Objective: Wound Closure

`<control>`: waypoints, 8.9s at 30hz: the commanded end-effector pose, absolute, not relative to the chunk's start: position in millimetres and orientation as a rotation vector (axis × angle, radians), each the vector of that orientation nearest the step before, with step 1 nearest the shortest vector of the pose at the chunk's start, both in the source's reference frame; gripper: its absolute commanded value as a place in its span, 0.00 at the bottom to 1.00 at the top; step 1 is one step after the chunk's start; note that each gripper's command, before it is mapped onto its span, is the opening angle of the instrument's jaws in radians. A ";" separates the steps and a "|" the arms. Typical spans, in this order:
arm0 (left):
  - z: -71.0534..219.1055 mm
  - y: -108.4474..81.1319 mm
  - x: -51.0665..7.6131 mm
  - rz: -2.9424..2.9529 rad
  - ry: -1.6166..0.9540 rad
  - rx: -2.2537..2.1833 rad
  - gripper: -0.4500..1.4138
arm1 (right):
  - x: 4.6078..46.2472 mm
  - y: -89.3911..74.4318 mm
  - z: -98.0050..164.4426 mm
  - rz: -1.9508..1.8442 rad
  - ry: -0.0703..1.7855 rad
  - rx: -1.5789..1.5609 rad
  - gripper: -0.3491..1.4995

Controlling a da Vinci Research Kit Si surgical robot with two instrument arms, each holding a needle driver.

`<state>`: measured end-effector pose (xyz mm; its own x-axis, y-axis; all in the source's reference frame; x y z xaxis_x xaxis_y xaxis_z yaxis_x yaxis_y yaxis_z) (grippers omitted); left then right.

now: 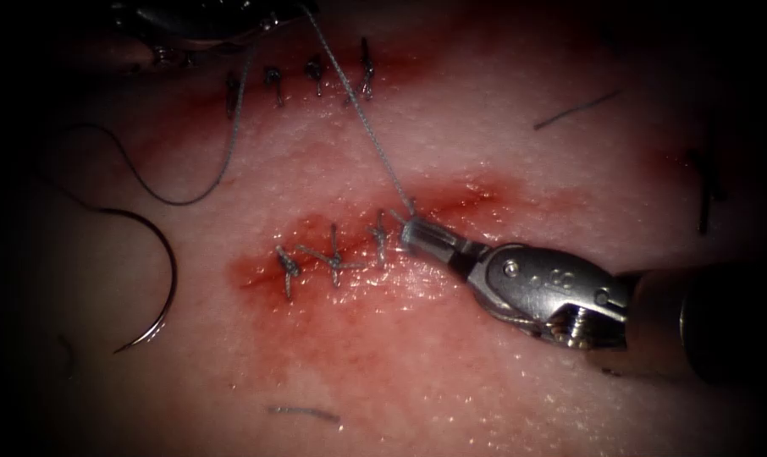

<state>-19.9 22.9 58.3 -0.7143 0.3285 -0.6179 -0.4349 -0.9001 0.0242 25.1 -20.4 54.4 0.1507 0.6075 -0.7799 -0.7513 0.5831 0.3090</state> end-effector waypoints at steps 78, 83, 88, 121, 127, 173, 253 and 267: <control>54.1 25.2 -21.2 2.555 0.527 -0.857 0.00 | 23.1 -26.8 53.7 0.693 1.143 -0.148 0.94; 52.4 19.8 -21.3 2.592 0.484 -0.865 0.00 | 22.6 -26.0 53.0 0.749 1.176 -0.109 0.97; 50.4 14.8 -20.8 2.617 0.454 -0.883 0.00 | 21.4 -24.9 51.7 0.802 1.214 -0.067 0.89; 53.1 1.4 -26.0 2.757 0.274 -0.974 0.00 | 26.6 -12.0 57.0 0.731 1.512 0.270 0.00; 55.4 2.7 -27.0 2.775 0.257 -0.947 0.00 | 26.9 -11.9 56.6 0.765 1.657 0.423 0.00; 59.3 5.3 -28.3 2.811 0.167 -1.016 0.00 | 27.8 -14.4 54.6 -0.236 1.366 0.743 0.65; 47.8 -17.7 -28.6 2.921 0.052 -0.990 0.00 | 26.6 -5.1 58.9 0.005 1.236 0.578 0.00; 45.5 -24.2 -29.1 2.981 -0.022 -1.023 0.00 | 27.1 -4.4 59.5 0.077 1.207 0.503 0.00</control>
